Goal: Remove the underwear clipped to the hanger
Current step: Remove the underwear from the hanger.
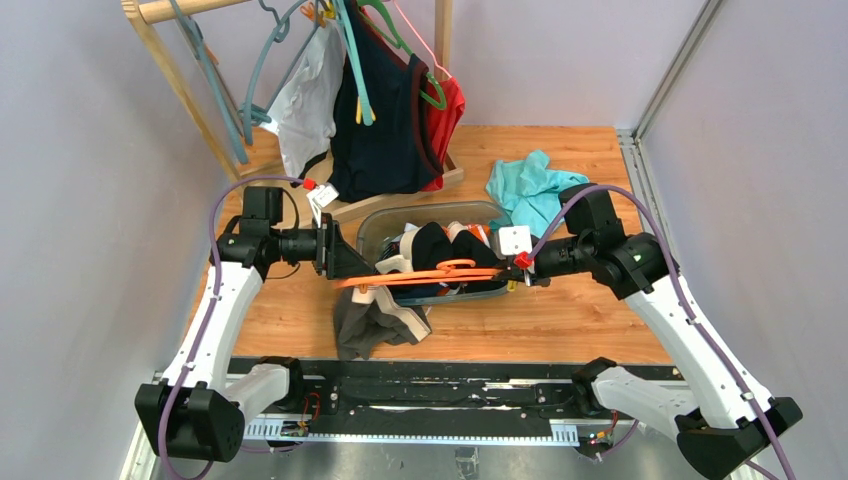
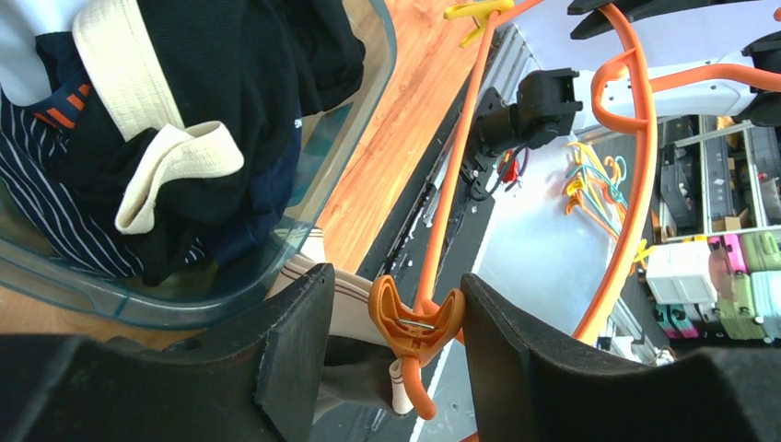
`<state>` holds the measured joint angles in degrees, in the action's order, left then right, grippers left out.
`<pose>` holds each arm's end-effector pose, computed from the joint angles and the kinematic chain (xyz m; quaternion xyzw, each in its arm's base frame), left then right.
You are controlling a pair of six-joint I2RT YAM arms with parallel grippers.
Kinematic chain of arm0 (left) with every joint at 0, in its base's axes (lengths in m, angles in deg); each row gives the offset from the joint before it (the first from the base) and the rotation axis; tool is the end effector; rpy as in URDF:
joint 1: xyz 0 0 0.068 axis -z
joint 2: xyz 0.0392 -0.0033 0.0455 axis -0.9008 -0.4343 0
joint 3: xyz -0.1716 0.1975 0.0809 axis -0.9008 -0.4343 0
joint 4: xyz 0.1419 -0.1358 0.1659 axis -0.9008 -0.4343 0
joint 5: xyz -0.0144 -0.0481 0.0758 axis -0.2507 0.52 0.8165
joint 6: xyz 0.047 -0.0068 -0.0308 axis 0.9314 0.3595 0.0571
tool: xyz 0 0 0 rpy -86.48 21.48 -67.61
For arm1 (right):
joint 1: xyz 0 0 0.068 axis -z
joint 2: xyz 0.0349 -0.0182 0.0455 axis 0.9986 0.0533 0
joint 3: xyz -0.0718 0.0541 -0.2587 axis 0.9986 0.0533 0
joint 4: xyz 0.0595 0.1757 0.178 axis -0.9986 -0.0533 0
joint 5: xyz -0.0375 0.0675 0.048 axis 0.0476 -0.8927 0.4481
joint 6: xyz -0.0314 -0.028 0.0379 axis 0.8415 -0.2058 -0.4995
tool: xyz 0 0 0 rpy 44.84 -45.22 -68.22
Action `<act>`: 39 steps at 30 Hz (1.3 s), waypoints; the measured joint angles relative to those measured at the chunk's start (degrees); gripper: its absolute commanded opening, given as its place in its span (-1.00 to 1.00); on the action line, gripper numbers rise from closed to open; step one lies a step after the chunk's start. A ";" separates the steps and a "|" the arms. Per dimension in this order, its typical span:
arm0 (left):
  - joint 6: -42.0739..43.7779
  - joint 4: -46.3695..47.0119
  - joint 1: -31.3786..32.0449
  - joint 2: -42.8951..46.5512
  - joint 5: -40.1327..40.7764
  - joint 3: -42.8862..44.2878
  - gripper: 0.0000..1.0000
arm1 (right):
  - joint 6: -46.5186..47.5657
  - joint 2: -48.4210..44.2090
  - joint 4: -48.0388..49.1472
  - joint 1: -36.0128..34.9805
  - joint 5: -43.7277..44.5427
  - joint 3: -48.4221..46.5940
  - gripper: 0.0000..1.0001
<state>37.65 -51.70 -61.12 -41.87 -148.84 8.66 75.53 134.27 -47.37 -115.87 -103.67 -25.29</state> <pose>0.1875 -0.0460 0.3109 0.2352 0.7802 -0.4980 0.2967 0.1408 0.1112 0.3762 -0.6664 0.5208 0.2818 0.4530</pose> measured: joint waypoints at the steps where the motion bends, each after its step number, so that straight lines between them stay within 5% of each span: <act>1: 0.00 0.04 0.00 0.00 -0.26 0.00 0.07 | -0.04 0.00 0.07 0.00 -0.07 0.04 -0.99; 23: 0.39 0.68 -0.02 0.00 -1.20 0.00 -0.91 | -5.01 0.81 5.29 0.00 1.36 0.72 -0.99; 39: 4.50 -3.50 -0.07 -1.40 -0.59 5.01 -0.90 | -9.53 1.88 10.97 -0.02 6.16 -1.90 -0.99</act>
<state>42.15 -55.20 -61.19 -43.27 -149.43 13.67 66.00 136.15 -36.40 -115.90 -97.51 -27.19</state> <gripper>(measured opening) 0.340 0.079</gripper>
